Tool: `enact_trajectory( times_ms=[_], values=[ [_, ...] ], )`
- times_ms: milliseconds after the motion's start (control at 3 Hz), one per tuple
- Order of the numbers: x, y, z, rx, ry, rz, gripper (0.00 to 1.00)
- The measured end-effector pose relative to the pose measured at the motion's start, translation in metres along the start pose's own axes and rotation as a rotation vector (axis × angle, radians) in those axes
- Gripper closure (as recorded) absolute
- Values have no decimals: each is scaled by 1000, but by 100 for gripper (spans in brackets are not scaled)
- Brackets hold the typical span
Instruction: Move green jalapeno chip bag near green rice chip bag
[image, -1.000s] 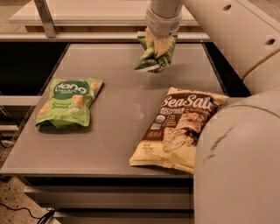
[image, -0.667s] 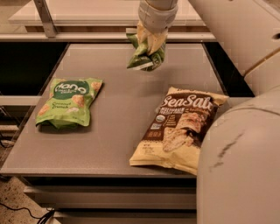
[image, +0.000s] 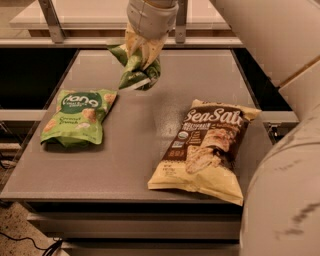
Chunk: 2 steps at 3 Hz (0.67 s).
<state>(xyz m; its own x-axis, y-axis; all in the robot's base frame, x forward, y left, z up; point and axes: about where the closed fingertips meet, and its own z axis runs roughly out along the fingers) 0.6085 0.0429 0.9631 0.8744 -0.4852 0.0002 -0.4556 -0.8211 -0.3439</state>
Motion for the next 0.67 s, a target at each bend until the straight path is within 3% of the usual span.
enact_trajectory(
  times_ms=[333,667],
  values=[
    [1,-5,2,16,4,-2,100],
    [-18,-22,11,10,-27,-78,100]
  ],
)
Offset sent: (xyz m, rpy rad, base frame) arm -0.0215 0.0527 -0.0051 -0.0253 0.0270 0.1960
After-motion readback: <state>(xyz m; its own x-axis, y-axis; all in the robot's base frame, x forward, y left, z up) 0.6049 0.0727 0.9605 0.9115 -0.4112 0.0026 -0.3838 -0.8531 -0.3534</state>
